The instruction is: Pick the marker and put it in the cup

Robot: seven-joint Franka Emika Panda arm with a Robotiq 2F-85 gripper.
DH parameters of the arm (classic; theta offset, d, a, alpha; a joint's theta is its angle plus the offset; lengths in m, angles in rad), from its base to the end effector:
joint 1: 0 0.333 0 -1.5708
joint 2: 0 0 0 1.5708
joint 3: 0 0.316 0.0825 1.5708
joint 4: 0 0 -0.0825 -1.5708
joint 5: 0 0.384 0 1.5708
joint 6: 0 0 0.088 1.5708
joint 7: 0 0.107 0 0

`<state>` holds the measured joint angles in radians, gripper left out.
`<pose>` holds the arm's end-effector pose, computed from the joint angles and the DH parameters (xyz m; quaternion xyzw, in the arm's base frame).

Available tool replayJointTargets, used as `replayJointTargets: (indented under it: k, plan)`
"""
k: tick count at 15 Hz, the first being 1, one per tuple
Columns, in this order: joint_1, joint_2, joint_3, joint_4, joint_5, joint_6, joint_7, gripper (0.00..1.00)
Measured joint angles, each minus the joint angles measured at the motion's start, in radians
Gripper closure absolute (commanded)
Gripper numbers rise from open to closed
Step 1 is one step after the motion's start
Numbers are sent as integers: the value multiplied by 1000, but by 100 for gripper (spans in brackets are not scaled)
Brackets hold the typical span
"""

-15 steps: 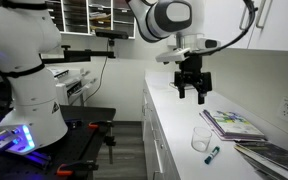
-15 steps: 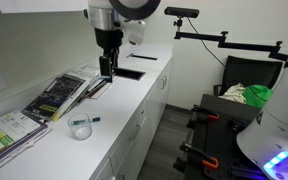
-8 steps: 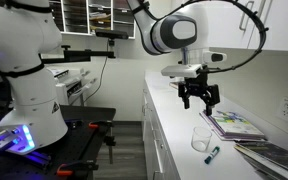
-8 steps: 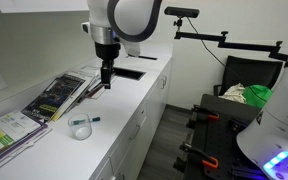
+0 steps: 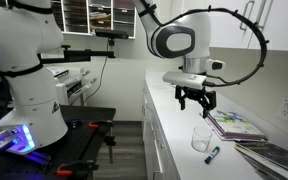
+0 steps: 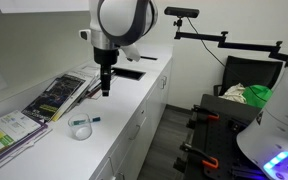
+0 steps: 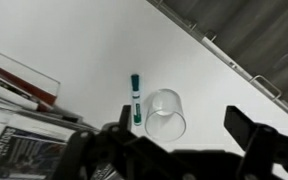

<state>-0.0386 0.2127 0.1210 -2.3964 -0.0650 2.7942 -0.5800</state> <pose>0.5175 0.0465 0.2474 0.9324 0.3490 0.0903 0.0243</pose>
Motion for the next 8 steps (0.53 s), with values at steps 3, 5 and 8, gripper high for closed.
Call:
replayJointTargets:
  k: [3, 5, 8]
  plan:
    - [-123, 98, 113, 56, 158, -14, -307, 0]
    - [-182, 160, 142, 122, 176, -90, -449, 0]
    - [-194, 237, 106, 230, 138, -230, -505, 0]
